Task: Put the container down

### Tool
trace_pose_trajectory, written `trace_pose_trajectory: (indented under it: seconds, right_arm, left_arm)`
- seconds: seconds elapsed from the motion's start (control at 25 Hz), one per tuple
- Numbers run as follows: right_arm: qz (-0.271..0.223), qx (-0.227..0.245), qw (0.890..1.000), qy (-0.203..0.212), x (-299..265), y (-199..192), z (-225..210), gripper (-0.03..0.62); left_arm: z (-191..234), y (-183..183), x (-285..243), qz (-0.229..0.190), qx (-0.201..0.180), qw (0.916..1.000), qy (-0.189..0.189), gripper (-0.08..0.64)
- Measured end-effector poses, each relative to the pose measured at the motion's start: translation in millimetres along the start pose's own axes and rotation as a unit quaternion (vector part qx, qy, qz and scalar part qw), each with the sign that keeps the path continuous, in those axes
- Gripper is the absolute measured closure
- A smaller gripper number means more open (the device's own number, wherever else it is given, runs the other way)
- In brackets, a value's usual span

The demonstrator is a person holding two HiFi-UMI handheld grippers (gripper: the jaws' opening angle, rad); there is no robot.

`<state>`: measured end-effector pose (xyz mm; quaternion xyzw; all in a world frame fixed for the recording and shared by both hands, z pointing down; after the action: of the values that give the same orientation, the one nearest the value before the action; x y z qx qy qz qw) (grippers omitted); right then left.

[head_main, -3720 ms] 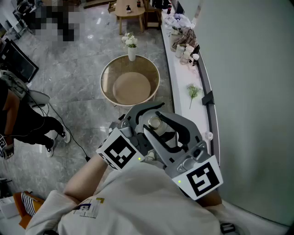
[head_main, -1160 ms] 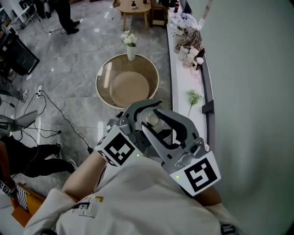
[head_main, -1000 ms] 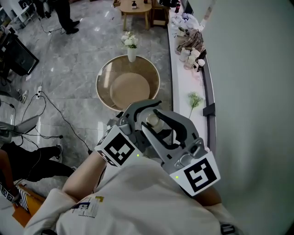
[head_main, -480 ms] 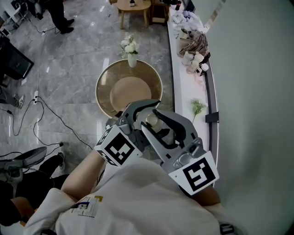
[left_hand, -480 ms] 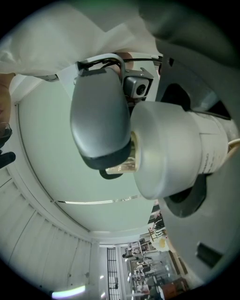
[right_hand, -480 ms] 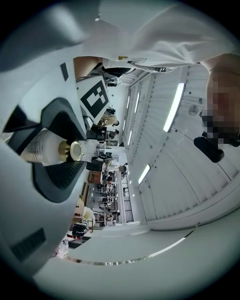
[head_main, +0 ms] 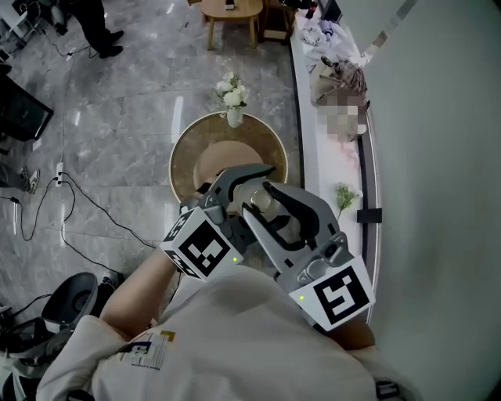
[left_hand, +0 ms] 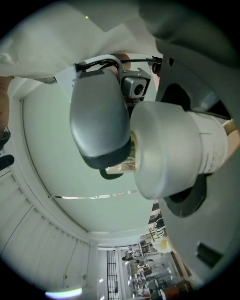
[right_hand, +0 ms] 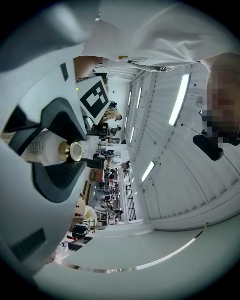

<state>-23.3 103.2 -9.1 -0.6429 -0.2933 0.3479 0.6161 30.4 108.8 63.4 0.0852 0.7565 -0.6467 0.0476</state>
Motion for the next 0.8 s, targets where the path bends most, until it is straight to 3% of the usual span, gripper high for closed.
trace_pose_trajectory:
  seconds: [0.16,0.48,0.8]
  right_arm:
    - [0.007,0.005,1.000,-0.001,-43,7,-17,0.456]
    - [0.005,0.020,1.000,0.002,-47,-12,-21,0.456]
    - [0.000,0.026,1.000,0.017,-49,-7,-24,0.456]
  left_arm:
    - [46,-5,9,-0.003,0.004,1.0000,-0.001,0.212]
    - [49,-23,2,-0.009,-0.011,0.9999,0.008,0.212]
    - [55,-19,2,-0.010,-0.016,0.9996,0.022,0.212]
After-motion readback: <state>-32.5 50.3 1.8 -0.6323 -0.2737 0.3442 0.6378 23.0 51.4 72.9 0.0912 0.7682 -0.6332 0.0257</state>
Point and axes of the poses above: the fingertips, and each gripper's own axes: x backward along the fingers, z to its left, y out of its top, the point moved 1 cm from there along x, backward along the fingers, and after that the axes turned 4 degrees about -z, right-handed, at the moved point
